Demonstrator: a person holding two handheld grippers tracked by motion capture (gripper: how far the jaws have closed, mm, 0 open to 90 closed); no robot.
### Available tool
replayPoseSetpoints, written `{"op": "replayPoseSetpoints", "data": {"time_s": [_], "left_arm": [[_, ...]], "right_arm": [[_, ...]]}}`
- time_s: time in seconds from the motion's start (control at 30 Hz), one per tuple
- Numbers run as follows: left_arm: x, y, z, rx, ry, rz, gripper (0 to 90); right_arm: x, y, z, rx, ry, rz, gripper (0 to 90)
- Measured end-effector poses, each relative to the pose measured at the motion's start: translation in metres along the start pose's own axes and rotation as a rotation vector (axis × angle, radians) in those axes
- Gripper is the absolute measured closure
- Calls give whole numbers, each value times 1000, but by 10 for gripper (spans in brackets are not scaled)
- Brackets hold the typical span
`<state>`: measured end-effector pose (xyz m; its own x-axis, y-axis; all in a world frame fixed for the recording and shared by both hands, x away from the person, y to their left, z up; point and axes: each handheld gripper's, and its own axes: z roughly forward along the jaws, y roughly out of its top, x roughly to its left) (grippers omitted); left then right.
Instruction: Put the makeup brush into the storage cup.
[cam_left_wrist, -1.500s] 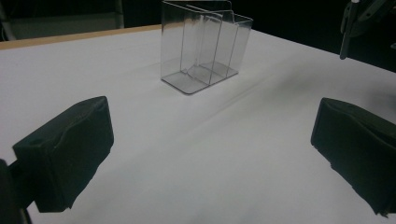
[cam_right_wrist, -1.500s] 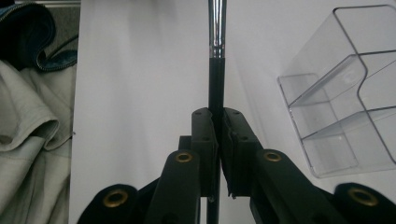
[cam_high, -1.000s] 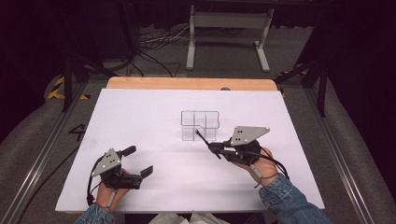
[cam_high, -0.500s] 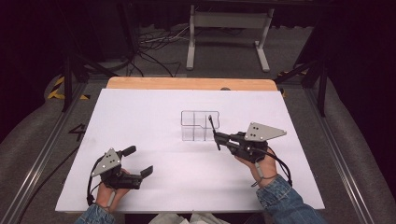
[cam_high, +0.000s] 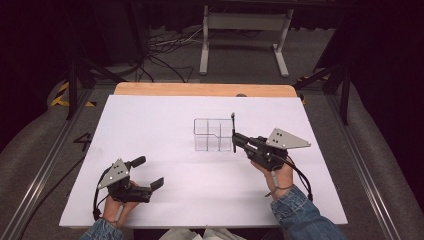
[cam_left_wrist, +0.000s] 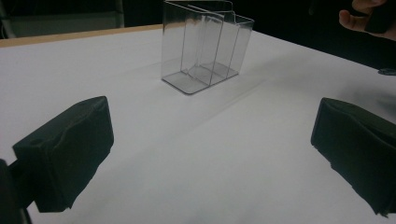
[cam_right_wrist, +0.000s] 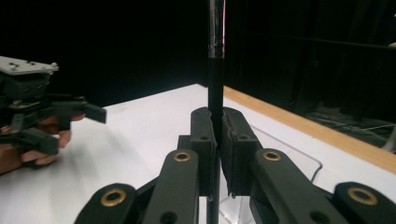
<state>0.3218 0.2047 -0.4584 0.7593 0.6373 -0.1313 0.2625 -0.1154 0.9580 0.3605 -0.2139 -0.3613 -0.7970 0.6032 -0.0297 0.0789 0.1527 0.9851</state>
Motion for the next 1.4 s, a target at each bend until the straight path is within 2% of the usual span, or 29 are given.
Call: {"op": "replayPoseSetpoints", "data": {"time_s": [0.13,0.3,0.67,1.13,1.4], "left_arm": [[0,0,0,0,1,-5,0],[0,0,1,3,0,-6,0],[0,0,0,5,3,1,1],[0,0,0,8,-2,3,0],[0,0,0,6,-3,3,0]], "right_arm": [[0,-1,2,-41,-47,-8,842],[-6,-2,11,-45,-70,2,842],[-19,3,32,-37,-76,14,841],[-21,10,63,-25,-90,5,841],[-24,13,73,-29,-99,10,841]]}}
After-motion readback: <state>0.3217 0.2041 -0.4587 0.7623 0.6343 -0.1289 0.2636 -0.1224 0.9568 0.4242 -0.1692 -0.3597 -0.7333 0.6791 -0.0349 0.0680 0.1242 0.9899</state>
